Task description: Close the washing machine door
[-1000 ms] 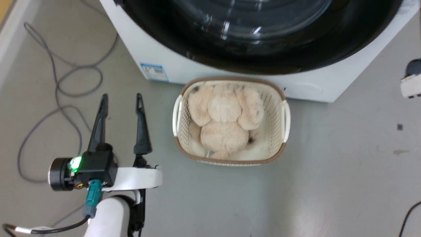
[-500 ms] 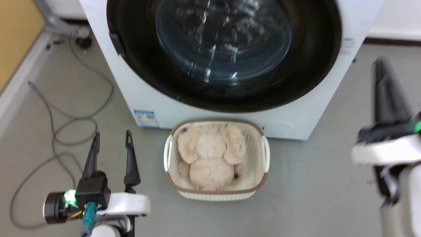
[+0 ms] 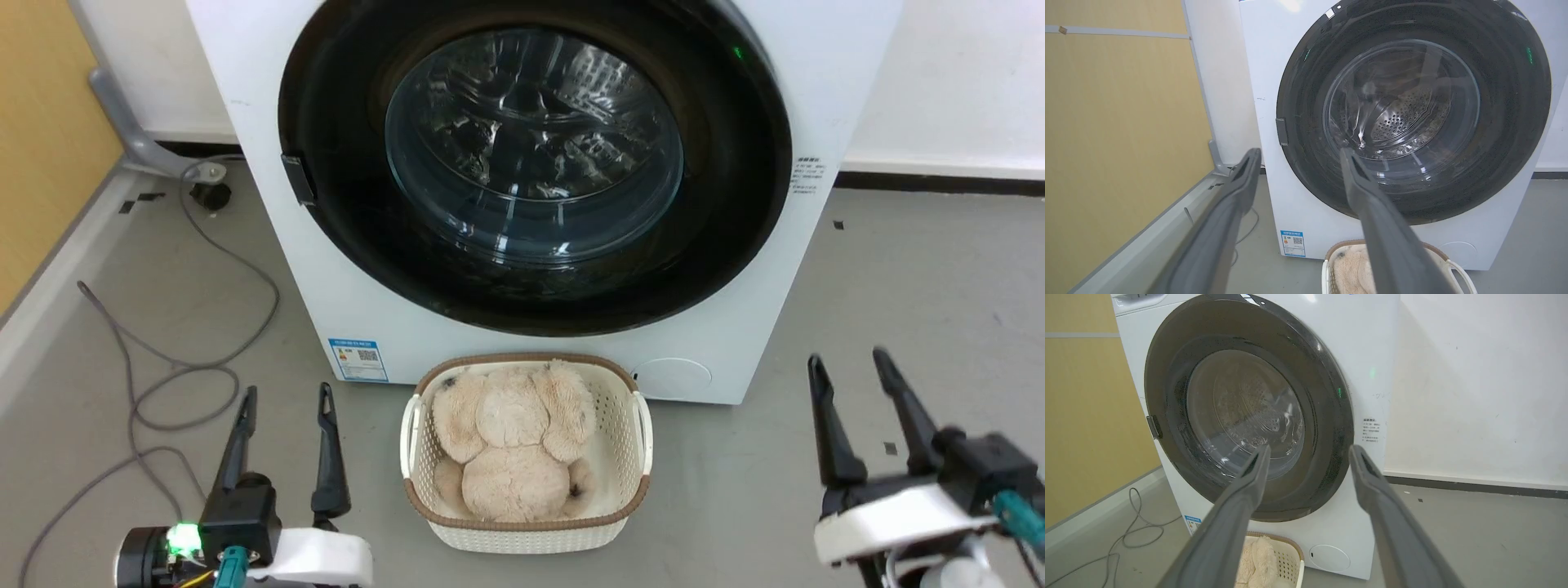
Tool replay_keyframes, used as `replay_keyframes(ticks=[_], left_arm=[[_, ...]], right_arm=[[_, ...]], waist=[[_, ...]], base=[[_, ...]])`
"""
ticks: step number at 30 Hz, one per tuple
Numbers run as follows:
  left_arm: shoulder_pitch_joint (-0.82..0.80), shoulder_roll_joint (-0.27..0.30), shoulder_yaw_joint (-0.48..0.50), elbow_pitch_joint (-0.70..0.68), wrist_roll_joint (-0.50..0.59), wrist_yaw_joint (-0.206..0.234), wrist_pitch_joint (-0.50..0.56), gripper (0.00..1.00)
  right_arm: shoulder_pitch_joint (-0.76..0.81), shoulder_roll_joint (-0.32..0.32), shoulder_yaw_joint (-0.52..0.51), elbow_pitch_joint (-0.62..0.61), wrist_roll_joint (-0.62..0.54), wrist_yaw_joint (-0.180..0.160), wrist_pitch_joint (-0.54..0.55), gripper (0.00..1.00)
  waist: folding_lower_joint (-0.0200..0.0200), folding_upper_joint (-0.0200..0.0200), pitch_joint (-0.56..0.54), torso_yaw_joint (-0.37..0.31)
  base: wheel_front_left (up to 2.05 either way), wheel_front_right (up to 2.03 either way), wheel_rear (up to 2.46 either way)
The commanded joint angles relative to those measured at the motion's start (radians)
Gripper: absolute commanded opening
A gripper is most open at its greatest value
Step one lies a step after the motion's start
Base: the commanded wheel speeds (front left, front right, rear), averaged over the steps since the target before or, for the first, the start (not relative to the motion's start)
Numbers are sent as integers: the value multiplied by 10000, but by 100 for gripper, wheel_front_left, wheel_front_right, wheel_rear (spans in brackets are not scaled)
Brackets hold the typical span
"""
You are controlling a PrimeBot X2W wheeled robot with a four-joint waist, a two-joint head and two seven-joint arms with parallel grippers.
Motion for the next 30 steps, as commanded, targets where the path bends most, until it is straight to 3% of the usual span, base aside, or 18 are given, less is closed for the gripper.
replay_keyframes(ticks=[1,4,5,30], left_arm=[[180,67,-53,63,87,-105,-51,100],[211,89,-95,64,61,-217,-51,100],[105,31,-92,44,-4,-207,0,0],[82,-58,36,-12,34,-495,496,0]], right_arm=[[354,57,106,-50,322,-7,-42,100],[554,60,162,-133,524,-7,-42,100],[469,12,142,-96,499,0,0,0],[589,20,209,-358,239,-1,487,0]], waist=[[1,0,-68,1],[1,0,-96,0],[1,0,-99,1],[1,0,-77,-23]], base=[[0,0,0],[0,0,0],[0,0,0],[0,0,0]])
